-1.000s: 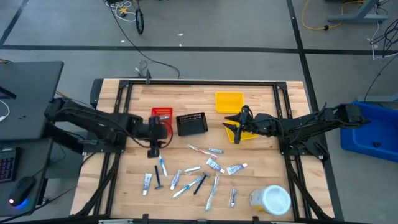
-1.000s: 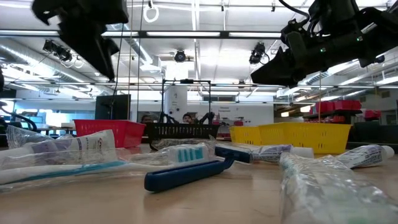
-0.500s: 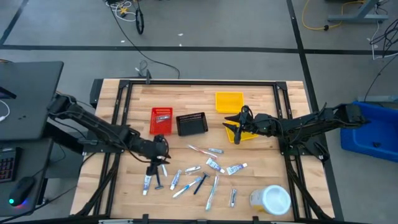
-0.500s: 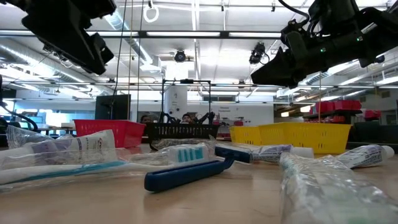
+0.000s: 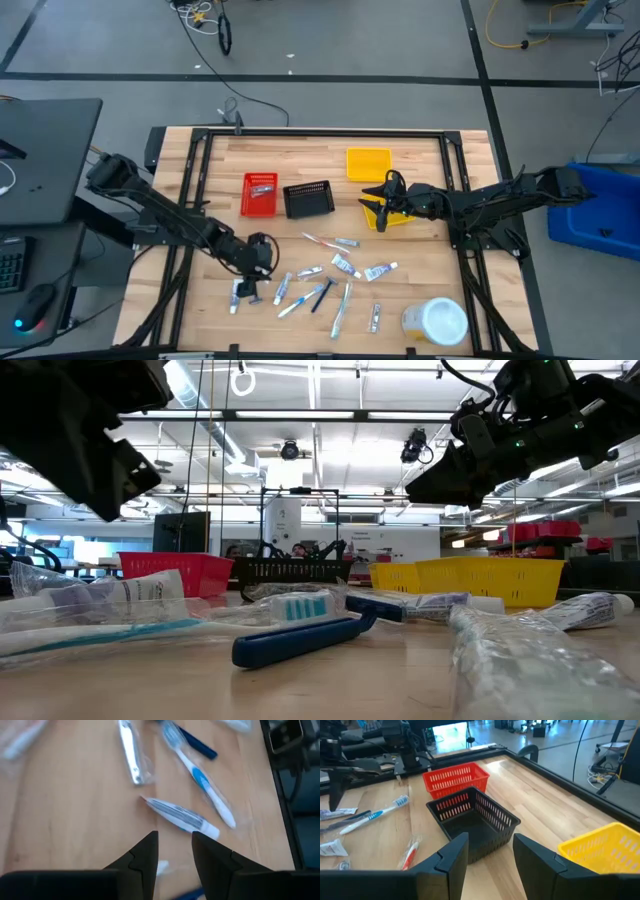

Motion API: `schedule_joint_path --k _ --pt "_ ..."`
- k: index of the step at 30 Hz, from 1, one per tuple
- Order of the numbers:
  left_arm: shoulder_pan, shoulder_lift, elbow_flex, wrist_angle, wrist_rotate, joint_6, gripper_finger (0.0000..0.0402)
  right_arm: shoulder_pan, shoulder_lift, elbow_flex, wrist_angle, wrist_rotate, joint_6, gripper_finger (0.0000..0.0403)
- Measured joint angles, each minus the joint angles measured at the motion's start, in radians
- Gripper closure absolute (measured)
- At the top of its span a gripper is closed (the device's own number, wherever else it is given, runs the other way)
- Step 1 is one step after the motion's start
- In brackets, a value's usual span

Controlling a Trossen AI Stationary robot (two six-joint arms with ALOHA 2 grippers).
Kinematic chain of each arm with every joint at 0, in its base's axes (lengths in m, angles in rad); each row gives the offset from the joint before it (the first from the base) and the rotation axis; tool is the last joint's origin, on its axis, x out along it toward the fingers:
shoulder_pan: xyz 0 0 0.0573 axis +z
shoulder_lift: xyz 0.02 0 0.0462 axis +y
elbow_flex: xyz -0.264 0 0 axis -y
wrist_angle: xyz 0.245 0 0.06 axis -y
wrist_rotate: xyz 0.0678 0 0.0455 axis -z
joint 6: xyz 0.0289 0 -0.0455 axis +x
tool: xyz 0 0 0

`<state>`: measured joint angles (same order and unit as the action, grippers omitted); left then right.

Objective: Pick & Place Travel size toiletries
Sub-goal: Put the white toothpaste into the black bin

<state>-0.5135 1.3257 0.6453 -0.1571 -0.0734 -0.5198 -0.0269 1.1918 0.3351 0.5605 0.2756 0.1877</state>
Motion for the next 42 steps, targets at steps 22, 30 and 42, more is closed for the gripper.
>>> schedule_joint_path --k 22,30,42 --pt "-0.034 0.003 0.002 0.095 -0.216 -0.444 0.0270 0.000 0.001 0.000 0.005 0.000 0.015 0.0262" --pt "-0.034 0.072 0.000 0.101 -0.140 -0.465 0.0216 0.000 0.001 0.000 0.005 -0.003 0.015 0.0250" --pt "-0.023 0.267 0.154 -0.096 0.008 -0.464 0.0200 0.000 0.001 0.000 0.005 -0.003 0.014 0.0242"
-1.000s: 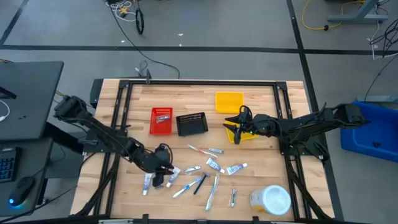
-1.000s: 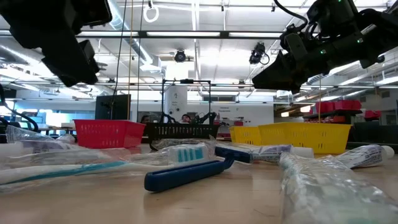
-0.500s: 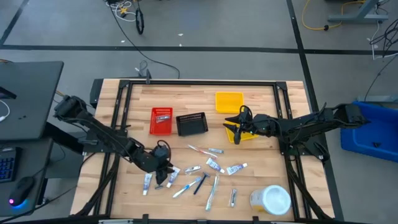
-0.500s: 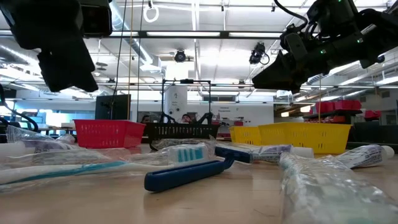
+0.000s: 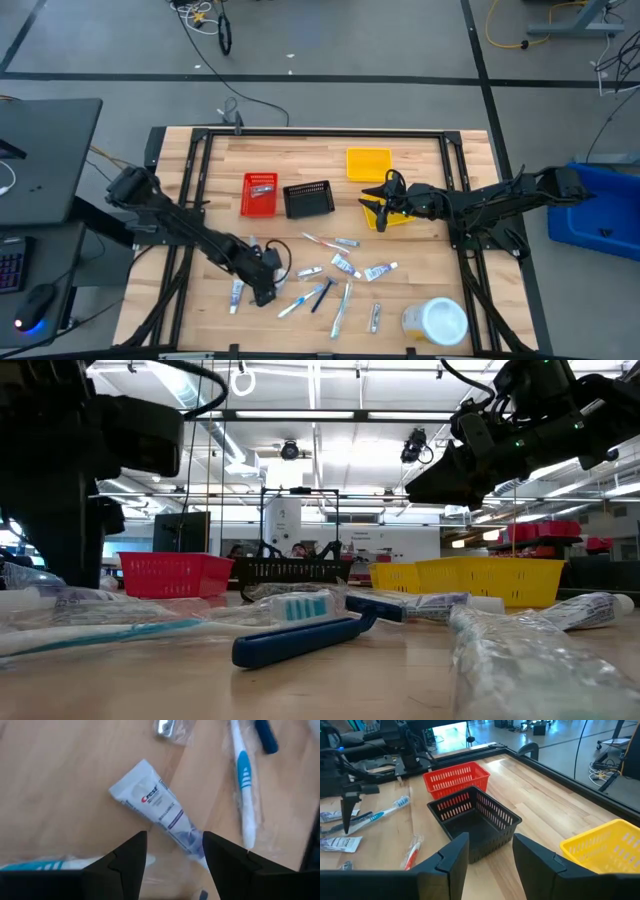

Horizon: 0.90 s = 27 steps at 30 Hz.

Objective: Pick & Place Travel size toiletries
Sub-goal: Put the white toothpaste into the black bin

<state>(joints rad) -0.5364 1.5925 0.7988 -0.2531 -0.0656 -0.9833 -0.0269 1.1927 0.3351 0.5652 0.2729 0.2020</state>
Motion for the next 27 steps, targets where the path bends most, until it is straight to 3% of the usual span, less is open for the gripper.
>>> schedule_joint_path --k 8,16,27 --pt "0.012 0.014 0.036 -0.044 -0.041 -0.047 0.0197 0.000 0.000 0.000 0.001 0.003 0.000 0.0257" --pt "0.008 0.063 0.041 -0.020 -0.020 -0.058 0.0197 0.000 0.000 0.000 0.000 0.003 0.000 0.0262" --pt "0.009 0.114 0.048 -0.108 -0.006 0.059 0.0226 0.001 0.000 0.000 0.000 -0.001 0.003 0.0248"
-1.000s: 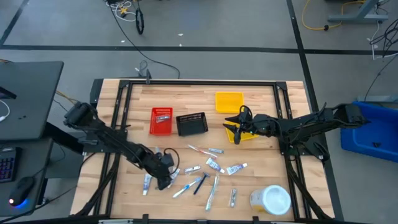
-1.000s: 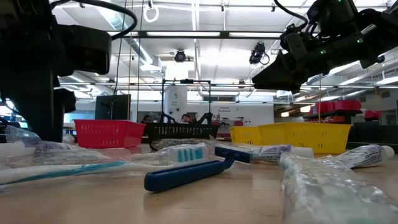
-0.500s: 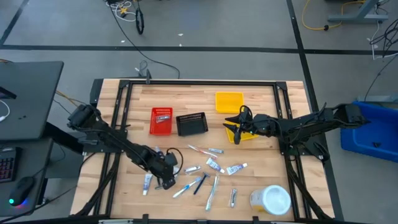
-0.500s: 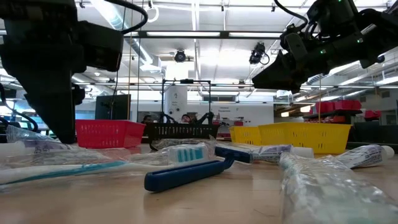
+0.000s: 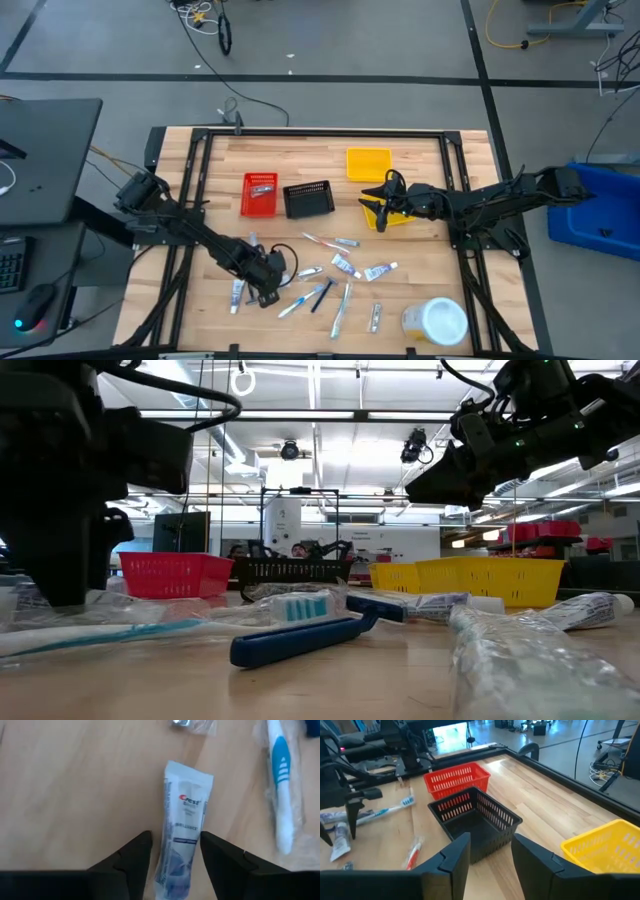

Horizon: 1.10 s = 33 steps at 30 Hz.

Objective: Pick & Place Travel size toiletries
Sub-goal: Put the white toothpaste into the black bin

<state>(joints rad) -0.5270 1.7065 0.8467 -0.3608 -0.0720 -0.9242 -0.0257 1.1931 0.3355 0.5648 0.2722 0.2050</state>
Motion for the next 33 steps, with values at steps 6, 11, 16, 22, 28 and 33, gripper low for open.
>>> schedule_joint_path --k 6,11,16,22,28,33 --pt "0.000 0.000 -0.003 -0.006 -0.021 0.102 0.0272 0.000 0.000 0.000 0.001 -0.023 0.000 0.0250" --pt "0.004 -0.007 -0.005 -0.008 -0.032 0.117 0.0301 0.000 0.000 0.000 0.000 -0.023 0.000 0.0260" --pt "0.013 -0.033 0.011 -0.034 -0.072 0.160 0.0316 0.000 0.000 0.000 0.000 -0.023 0.000 0.0267" --pt "0.068 -0.059 0.077 -0.080 -0.183 0.292 0.0323 0.000 0.000 0.000 0.000 -0.023 0.000 0.0270" --pt "0.209 -0.058 0.157 -0.102 -0.307 0.509 0.0323 0.000 0.000 0.000 0.000 -0.024 0.000 0.0263" --pt "0.363 -0.059 0.233 -0.096 -0.340 0.676 0.0323 0.000 0.000 0.000 0.000 -0.024 0.000 0.0262"
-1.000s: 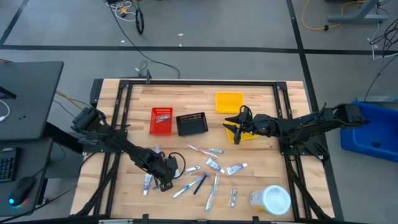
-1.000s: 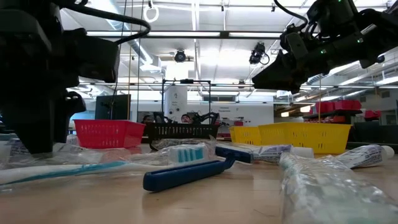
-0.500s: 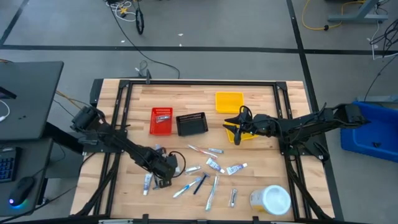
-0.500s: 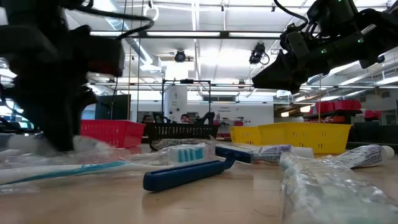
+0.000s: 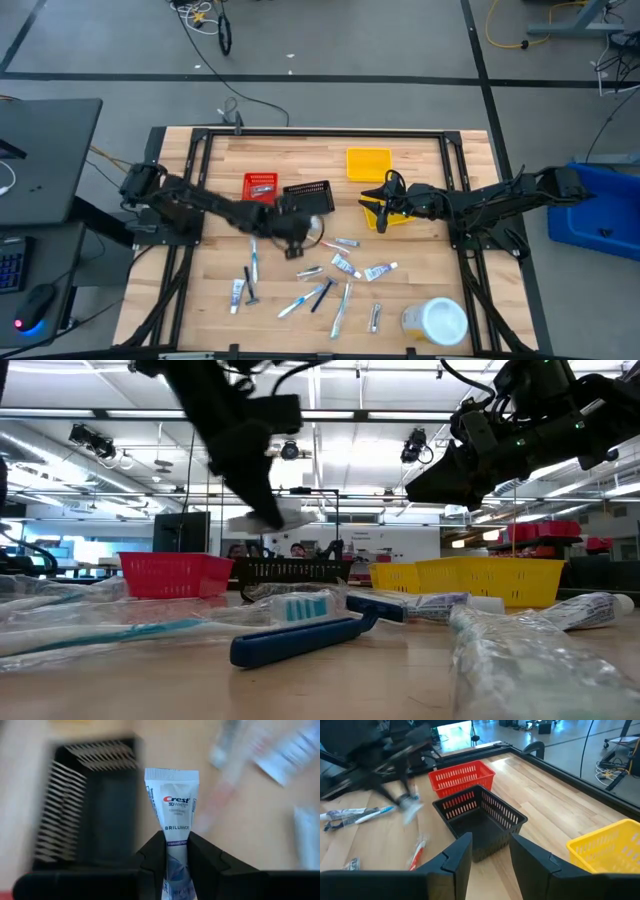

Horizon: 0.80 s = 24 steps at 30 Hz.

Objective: Pick & Place Travel size toiletries
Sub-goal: Put the white toothpaste into the black bin

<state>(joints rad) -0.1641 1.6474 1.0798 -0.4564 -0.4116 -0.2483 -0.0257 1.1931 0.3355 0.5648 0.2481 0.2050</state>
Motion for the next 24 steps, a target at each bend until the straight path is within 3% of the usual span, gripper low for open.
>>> schedule_joint_path --k 6,12,24 --pt "0.177 0.000 0.043 0.015 0.030 0.162 0.0323 0.000 0.000 0.000 0.000 -0.002 0.000 0.0271" --pt "0.318 0.010 0.043 0.021 0.131 0.231 0.0323 0.000 0.000 0.000 0.000 -0.002 0.000 0.0278" --pt "0.400 0.101 0.043 0.068 0.265 0.268 0.0323 0.000 0.000 0.000 -0.018 0.002 0.000 0.0289"
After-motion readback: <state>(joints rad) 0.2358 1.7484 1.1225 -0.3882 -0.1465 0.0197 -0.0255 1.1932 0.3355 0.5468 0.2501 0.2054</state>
